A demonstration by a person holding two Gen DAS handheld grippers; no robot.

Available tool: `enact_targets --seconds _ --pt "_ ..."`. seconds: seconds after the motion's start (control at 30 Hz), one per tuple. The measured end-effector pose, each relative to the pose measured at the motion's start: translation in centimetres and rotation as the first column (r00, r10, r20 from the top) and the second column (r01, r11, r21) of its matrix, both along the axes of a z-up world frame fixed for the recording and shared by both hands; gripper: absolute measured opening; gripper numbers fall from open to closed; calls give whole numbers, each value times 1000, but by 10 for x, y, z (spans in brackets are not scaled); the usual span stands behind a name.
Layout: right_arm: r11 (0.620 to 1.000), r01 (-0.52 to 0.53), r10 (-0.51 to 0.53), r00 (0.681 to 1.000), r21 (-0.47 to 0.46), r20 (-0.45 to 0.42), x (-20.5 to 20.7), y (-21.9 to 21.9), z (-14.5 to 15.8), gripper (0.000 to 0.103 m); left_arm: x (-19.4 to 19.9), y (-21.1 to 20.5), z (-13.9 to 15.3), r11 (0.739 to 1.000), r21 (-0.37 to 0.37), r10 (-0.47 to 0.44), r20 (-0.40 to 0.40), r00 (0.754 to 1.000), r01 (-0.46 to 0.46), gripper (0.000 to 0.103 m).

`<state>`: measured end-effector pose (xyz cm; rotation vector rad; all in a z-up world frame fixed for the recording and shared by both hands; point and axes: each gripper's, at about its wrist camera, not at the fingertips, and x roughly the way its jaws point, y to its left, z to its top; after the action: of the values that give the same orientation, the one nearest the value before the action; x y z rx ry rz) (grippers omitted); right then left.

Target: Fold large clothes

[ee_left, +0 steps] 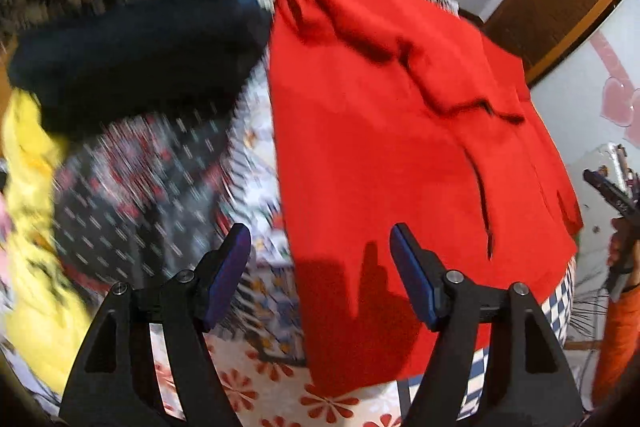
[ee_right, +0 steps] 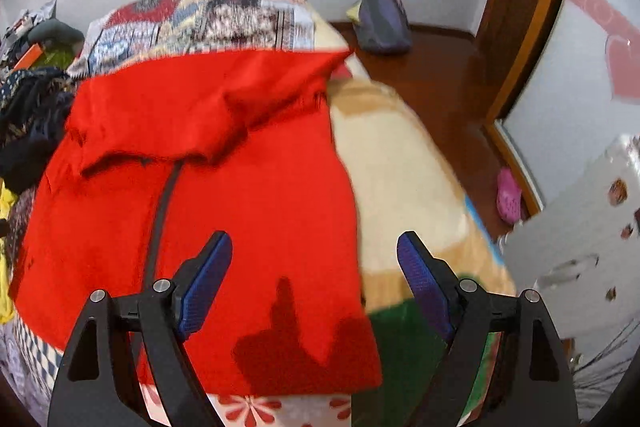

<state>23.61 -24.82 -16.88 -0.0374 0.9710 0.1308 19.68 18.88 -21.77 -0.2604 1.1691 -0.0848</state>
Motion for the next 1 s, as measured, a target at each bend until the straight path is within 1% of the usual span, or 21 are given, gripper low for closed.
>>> enact_targets --seconds 0.07,0.2,0.27,0.37,0.4,0.47,0.5,0.53,0.57,0.6,0.63,0.67,0.7,0.73,0.77,0.87,0.93,1.0 --pt "1000 5 -5 1000 16 -30 -6 -4 -10 82 -4 -2 -15 999 -33 5 -38 999 -6 71" --pt "998 25 -21 996 51 -85 -16 -14 -31 82 -10 -2 -36 990 -141 7 -95 995 -21 71" --pt "998 43 -38 995 55 -96 -18 -18 -36 82 -13 -2 -40 984 -174 19 -94 995 -35 71" --pt "995 64 -55 992 79 -116 -17 -25 -45 81 -18 -8 -38 978 -208 9 -84 996 -27 71" --pt "992 70 -57 991 105 -118 -18 -27 -47 78 -21 -11 -38 975 -220 -2 -77 997 -15 71" --pt "988 68 -51 991 137 -125 -22 -29 -50 62 -26 -20 -34 979 -205 -28 -57 998 15 71" --pt "989 64 -48 991 132 -123 -24 -29 -51 59 -29 -25 -32 980 -194 -43 -44 998 34 70" --pt "990 61 -46 992 128 -115 -26 -30 -51 54 -31 -27 -30 981 -187 -54 -33 998 47 67" --pt "990 57 -44 993 126 -107 -28 -30 -50 47 -33 -30 -28 982 -182 -63 -19 998 59 60" --pt "990 54 -40 994 132 -106 -29 -31 -49 42 -34 -32 -25 981 -182 -72 -7 997 69 51" --pt "988 54 -38 993 143 -108 -29 -32 -48 31 -35 -35 -24 980 -182 -76 0 997 75 46" --pt "986 56 -39 993 156 -111 -31 -34 -48 24 -35 -37 -23 980 -181 -77 6 997 77 32" --pt "984 60 -42 993 168 -113 -32 -36 -46 21 -35 -37 -21 980 -182 -79 10 997 79 21" --pt "982 61 -41 993 178 -113 -32 -37 -46 16 -34 -38 -20 982 -176 -72 13 997 73 14" --pt "980 58 -37 993 191 -111 -31 -38 -45 13 -33 -38 -19 983 -174 -64 11 998 65 5" --pt "980 41 -24 995 193 -92 -29 -34 -36 10 -28 -34 -13 979 -196 -44 23 999 47 4" --pt "983 25 -14 998 180 -59 -29 -31 -26 9 -24 -30 -4 979 -200 -33 46 998 42 4" --pt "981 19 -14 1000 194 -23 -26 -30 -13 9 -17 -27 6 975 -217 -32 65 997 45 4"
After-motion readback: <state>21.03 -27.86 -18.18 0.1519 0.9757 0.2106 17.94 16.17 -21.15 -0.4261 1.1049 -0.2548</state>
